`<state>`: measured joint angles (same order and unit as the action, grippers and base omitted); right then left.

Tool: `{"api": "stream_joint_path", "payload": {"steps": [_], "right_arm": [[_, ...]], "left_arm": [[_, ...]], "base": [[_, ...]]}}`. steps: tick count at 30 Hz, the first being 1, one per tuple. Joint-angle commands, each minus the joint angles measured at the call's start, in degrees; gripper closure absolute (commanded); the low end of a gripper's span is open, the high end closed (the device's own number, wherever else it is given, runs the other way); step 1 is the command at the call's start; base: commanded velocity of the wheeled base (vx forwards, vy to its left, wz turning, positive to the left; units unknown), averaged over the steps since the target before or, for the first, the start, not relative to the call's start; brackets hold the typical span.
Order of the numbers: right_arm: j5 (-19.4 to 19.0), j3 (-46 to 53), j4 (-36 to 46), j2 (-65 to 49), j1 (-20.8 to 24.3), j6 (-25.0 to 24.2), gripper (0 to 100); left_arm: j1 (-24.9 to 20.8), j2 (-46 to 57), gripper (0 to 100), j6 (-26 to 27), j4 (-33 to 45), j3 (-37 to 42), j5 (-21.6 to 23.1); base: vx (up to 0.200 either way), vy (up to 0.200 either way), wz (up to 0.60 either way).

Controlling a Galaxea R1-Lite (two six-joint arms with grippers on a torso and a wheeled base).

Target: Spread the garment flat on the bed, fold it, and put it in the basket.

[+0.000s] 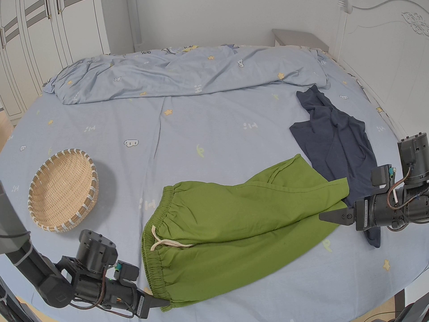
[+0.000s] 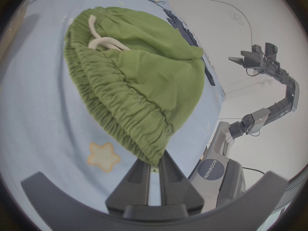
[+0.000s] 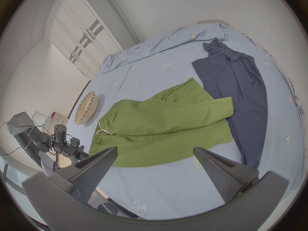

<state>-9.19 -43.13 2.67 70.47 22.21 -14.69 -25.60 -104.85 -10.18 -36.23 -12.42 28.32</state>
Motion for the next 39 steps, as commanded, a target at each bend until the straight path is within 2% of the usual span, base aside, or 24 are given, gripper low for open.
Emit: {"api": "stream_joint_path", "payload": {"steps": [1, 2, 5, 8, 9, 10, 11, 12, 13, 17, 20, 22, 23, 24, 28, 32, 37, 39], "right_arm": [[-0.6, -0.2, 0.4, 0.1, 0.0, -0.3, 0], [-0.6, -0.2, 0.4, 0.1, 0.0, -0.3, 0], [-3.5, -0.6, 3.1, 1.2, -1.7, -0.5, 0], [-5.1, -0.6, 4.0, 2.4, -3.3, -0.5, 0], [-7.4, -0.4, 4.2, 3.8, -6.0, -0.4, 0], [-7.4, -0.4, 4.2, 3.8, -6.0, -0.4, 0], [-10.2, 0.2, 4.2, 4.7, -9.2, -0.2, 0], [-11.1, 0.4, 4.3, 5.0, -10.3, -0.1, 0], [-12.9, 1.4, 4.3, 6.7, -13.1, 0.6, 0], [-14.2, 3.2, 4.3, 11.4, -18.3, 5.8, 0], [-20.3, 3.3, 4.3, 15.6, -22.9, 8.7, 0], [-23.3, 3.1, 4.3, 17.4, -24.8, 9.4, 0], [-23.3, 3.1, 4.3, 17.4, -24.8, 9.4, 0], [-25.6, 3.3, 4.3, 19.7, -26.3, 11.9, 0], [-28.5, 5.3, 4.4, 23.0, -28.1, 19.1, 0], [-32.7, 5.4, 3.9, 25.0, -28.3, 19.3, 0], [-33.8, 5.6, 3.9, 25.4, -28.1, 19.5, 0], [-37.2, 5.5, 3.8, 25.9, -27.8, 19.3, 0]], "left_arm": [[6.8, 9.1, 100, -0.4, 0.1, 5.6, 1.8], [6.8, 9.1, 100, -0.4, 0.1, 5.6, 1.8], [14.1, 16.7, 100, -3.3, 0.3, 9.6, 6.0], [15.8, 18.3, 100, -4.1, 0.5, 10.6, 6.2], [17.8, 19.2, 100, -4.5, 0.7, 11.6, 6.2], [17.8, 19.2, 100, -4.5, 0.7, 11.6, 6.2], [19.8, 19.0, 100, -4.4, 0.7, 12.2, 6.5], [20.2, 18.8, 100, -4.4, 0.7, 12.2, 6.5], [21.1, 17.9, 100, -4.2, 0.7, 12.2, 7.0], [22.2, 15.9, 100, -4.1, 0.6, 11.5, 8.4], [23.6, 14.2, 100, -4.0, 0.6, 10.5, 8.6], [24.5, 13.5, 100, -4.0, 0.5, 10.4, 8.7], [24.5, 13.5, 100, -4.0, 0.5, 10.4, 8.7], [25.5, 12.7, 100, -3.9, 0.5, 10.3, 8.7], [25.9, 12.0, 100, -4.0, 0.4, 9.8, 8.9], [25.9, 12.0, 100, -4.2, 0.3, 9.5, 10.0], [25.9, 12.2, 100, -4.1, 0.3, 9.5, 10.0], [25.9, 12.2, 100, -4.2, 0.3, 9.5, 10.1]], "base": [[0.0, 0.0, 0.0], [0.0, 0.0, 0.0], [0.0, 0.0, 0.0], [0.0, 0.0, 0.0], [0.0, 0.0, 0.0], [0.0, 0.0, 0.0], [0.0, 0.0, 0.0], [0.0, 0.0, 0.0], [0.0, 0.0, 0.0], [0.0, 0.0, 0.0], [0.0, 0.0, 0.0], [0.0, 0.0, 0.0], [0.0, 0.0, 0.0], [0.0, 0.0, 0.0], [0.0, 0.0, 0.0], [0.0, 0.0, 0.0], [0.0, 0.0, 0.0], [0.0, 0.0, 0.0]]}}
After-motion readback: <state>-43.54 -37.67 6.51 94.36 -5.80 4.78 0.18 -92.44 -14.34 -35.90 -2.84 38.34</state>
